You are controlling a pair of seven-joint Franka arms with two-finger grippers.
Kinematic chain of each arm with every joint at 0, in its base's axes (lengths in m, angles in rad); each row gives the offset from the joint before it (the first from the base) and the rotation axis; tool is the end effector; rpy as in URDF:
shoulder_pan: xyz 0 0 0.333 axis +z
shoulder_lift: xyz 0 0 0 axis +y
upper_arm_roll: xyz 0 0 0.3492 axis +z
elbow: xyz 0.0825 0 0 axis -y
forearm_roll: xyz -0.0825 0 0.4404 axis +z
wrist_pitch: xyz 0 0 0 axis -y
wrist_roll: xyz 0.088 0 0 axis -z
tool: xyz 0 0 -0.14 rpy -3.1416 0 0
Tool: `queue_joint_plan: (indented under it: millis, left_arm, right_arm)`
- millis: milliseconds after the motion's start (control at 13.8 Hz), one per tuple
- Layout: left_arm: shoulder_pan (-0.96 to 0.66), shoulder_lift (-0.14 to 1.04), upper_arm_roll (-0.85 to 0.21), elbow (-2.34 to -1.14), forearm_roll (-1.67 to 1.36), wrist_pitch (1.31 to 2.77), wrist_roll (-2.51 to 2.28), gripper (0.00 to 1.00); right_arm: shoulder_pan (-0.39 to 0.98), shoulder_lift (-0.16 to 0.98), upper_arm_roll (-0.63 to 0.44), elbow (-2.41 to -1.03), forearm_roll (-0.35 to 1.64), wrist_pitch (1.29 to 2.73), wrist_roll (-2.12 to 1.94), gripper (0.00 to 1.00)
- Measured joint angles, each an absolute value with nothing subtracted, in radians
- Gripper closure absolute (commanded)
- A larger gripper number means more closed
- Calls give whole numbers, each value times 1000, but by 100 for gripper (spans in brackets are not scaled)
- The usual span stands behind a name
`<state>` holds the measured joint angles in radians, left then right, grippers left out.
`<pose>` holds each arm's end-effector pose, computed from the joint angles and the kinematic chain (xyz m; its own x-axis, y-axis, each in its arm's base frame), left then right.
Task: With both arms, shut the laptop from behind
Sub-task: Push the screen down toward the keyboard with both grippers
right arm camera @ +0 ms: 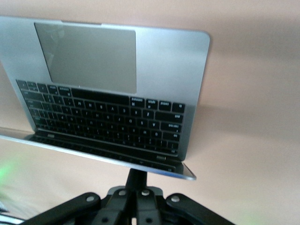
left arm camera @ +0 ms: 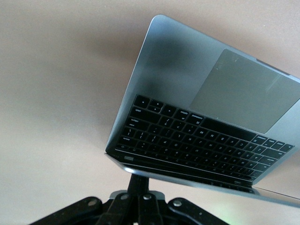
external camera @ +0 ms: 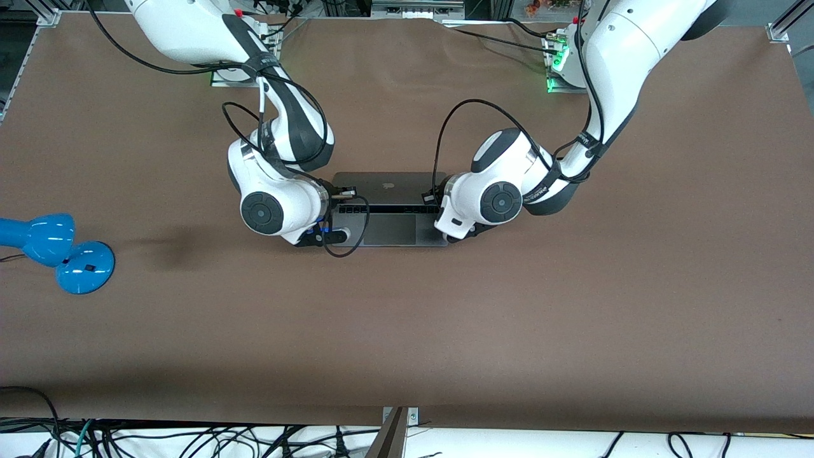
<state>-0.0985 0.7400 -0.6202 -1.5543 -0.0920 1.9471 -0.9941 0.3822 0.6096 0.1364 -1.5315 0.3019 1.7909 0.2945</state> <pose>0.5811 -0.4481 0.2302 0.7936 0.3243 -0.5148 0.4055 -0.9127 0.0502 0.6148 0.3782 0.2526 0.8928 0.1327 -0.4304 0.0447 -0.9770 -0.2086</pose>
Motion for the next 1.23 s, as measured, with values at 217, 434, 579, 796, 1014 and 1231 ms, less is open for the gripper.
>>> queue_joint_plan:
  millis: [217, 434, 579, 796, 1014, 1231]
  left_arm:
    - [-119, 763, -608, -1543, -73, 1962, -994, 100]
    - [-173, 783, -566, -1521, -73, 1964, -995, 100]
    - [-200, 791, -545, -1514, -73, 1974, -995, 100]
    - [-205, 806, -536, -1510, -73, 1986, -995, 100]
    - [-205, 818, -532, -1509, -73, 1999, -994, 100]
    - [-206, 828, -530, -1509, -73, 2007, -994, 100]
  right_arm:
    - [384, 625, 136, -1529, 299, 1833, 281, 98]
    - [382, 636, 136, -1519, 298, 1854, 258, 99]
    - [381, 643, 135, -1516, 298, 1879, 252, 99]
    - [381, 655, 126, -1515, 297, 1902, 214, 99]
    - [380, 664, 113, -1514, 297, 1906, 180, 100]
    - [380, 667, 110, -1514, 283, 1908, 171, 100]
